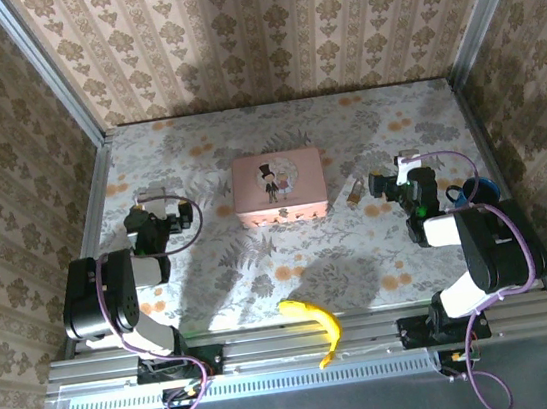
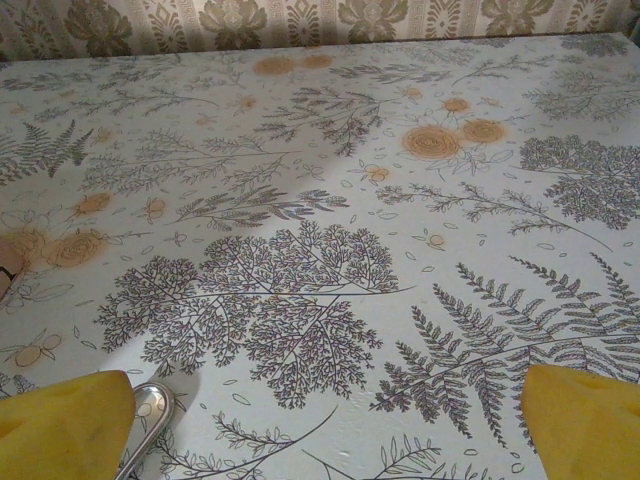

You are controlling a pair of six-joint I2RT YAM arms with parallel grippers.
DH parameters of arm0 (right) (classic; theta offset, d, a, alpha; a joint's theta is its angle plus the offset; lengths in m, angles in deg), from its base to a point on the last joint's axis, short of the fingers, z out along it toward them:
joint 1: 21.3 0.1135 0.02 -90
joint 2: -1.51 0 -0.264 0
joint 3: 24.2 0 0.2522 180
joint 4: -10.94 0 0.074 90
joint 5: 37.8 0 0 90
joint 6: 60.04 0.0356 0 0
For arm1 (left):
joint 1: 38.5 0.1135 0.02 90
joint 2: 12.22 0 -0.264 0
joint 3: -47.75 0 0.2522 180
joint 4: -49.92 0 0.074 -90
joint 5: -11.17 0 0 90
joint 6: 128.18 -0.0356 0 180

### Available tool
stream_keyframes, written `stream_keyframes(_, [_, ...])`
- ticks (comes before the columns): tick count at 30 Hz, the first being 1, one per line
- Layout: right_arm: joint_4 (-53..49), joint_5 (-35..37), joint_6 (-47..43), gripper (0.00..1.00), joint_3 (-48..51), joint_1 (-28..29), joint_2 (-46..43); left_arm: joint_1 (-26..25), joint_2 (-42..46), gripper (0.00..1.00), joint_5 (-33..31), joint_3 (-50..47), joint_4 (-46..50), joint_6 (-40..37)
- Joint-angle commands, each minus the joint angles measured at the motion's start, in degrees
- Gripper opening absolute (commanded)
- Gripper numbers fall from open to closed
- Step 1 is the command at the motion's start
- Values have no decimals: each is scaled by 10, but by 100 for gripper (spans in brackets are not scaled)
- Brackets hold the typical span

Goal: Unlock a padlock with a key

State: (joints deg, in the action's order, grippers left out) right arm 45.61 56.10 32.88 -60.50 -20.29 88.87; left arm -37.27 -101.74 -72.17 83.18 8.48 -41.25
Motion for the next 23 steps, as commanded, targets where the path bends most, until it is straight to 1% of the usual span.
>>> stream_keyframes(1, [0,13,-9,100,-10,1,2,2,3,100,3,4,17,-4])
stream_keyframes(15, [0,12,-9,100,-11,2,2,1,3,100,2,4,17,-4])
stream_keyframes(18, [0,13,-9,100,-9,2,2,1,3,100,-17,3,15,3])
stream_keyframes(23, [0,12,-9,100,-10,2,2,1,3,100,-18,2,14,3])
